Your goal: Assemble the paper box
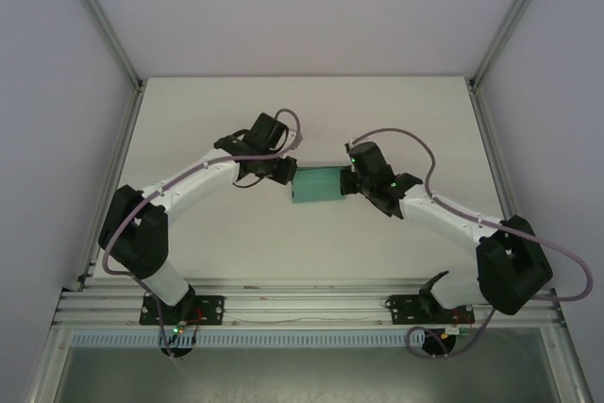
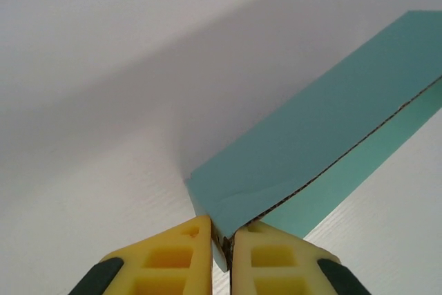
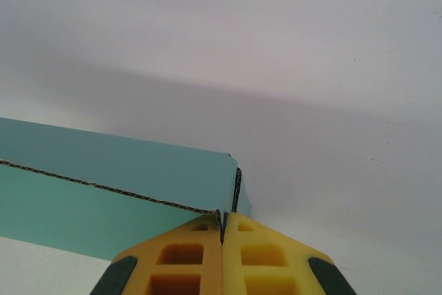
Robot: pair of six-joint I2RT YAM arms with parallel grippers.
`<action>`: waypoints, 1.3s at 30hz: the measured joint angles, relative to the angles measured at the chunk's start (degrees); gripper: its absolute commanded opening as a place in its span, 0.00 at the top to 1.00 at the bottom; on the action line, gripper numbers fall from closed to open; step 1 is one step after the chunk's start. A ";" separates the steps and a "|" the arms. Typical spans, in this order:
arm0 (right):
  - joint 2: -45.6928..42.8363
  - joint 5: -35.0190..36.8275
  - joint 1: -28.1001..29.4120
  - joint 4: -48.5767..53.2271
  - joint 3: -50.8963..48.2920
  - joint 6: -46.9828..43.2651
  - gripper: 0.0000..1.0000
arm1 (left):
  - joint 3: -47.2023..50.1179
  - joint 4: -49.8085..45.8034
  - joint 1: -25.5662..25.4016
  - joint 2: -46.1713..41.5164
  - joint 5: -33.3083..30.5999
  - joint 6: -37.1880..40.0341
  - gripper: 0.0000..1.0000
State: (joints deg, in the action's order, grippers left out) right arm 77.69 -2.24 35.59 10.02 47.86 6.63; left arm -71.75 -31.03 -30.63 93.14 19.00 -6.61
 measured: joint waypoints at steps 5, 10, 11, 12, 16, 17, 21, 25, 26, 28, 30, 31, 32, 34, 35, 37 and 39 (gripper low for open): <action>-0.63 0.92 1.01 -1.84 -1.64 -0.85 1.00 | -0.87 -1.09 1.81 0.00 3.39 -5.97 0.92; -1.38 1.44 1.55 -3.17 -3.06 -1.38 1.00 | -2.60 -2.82 3.72 0.85 8.52 -9.99 0.92; -1.42 1.73 1.55 -3.32 -3.21 -1.53 1.00 | -3.08 -3.34 3.87 1.09 9.31 -10.58 0.92; -1.46 2.14 1.62 -3.63 -3.43 -1.75 1.00 | -3.67 -4.13 4.07 1.40 10.29 -11.39 0.97; -1.62 3.48 2.29 -4.04 -3.82 -2.23 1.00 | -5.75 -6.71 4.83 3.06 12.61 -14.05 0.98; -1.62 3.72 2.47 -4.07 -3.87 -2.29 1.00 | -6.16 -7.26 5.07 3.61 13.20 -14.73 0.98; -1.62 5.57 3.17 -4.04 -3.98 -3.13 1.00 | -7.61 -8.85 5.95 5.90 16.28 -16.31 0.98; -1.57 7.02 3.65 -4.00 -4.02 -4.09 1.00 | -8.90 -10.47 6.62 6.97 18.62 -16.87 0.98; -1.57 7.06 3.65 -4.00 -4.04 -4.26 1.00 | -8.92 -10.73 6.75 6.97 19.30 -17.03 1.00; -1.57 7.19 3.65 -4.02 -4.07 -4.83 1.00 | -8.96 -11.23 7.10 7.06 20.63 -17.40 1.00; -1.55 7.41 3.74 -4.13 -4.20 -5.31 1.00 | -9.11 -11.89 7.58 7.23 22.18 -17.59 1.00; -1.57 7.43 3.76 -4.31 -4.26 -5.49 1.00 | -9.20 -12.09 7.80 7.37 22.75 -17.62 1.00; -1.57 7.45 3.80 -4.44 -4.28 -5.70 1.00 | -9.20 -12.26 8.02 7.50 23.34 -17.64 1.00; -1.55 7.39 3.82 -4.52 -4.31 -6.14 1.00 | -9.22 -12.70 8.63 7.76 24.92 -17.88 1.00; -1.53 7.41 3.87 -4.55 -4.31 -6.32 1.00 | -9.33 -12.98 8.94 7.93 25.62 -18.01 1.00; -1.40 7.41 3.91 -4.83 -4.31 -6.71 1.00 | -10.32 -13.81 9.42 8.85 26.21 -17.99 1.00; -1.29 7.41 3.91 -5.11 -4.33 -6.75 1.00 | -11.15 -14.45 9.64 9.49 26.08 -17.79 1.00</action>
State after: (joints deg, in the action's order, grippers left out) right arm 76.40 5.17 39.51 4.91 43.53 -0.12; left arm -82.89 -45.47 -20.99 102.63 45.08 -24.40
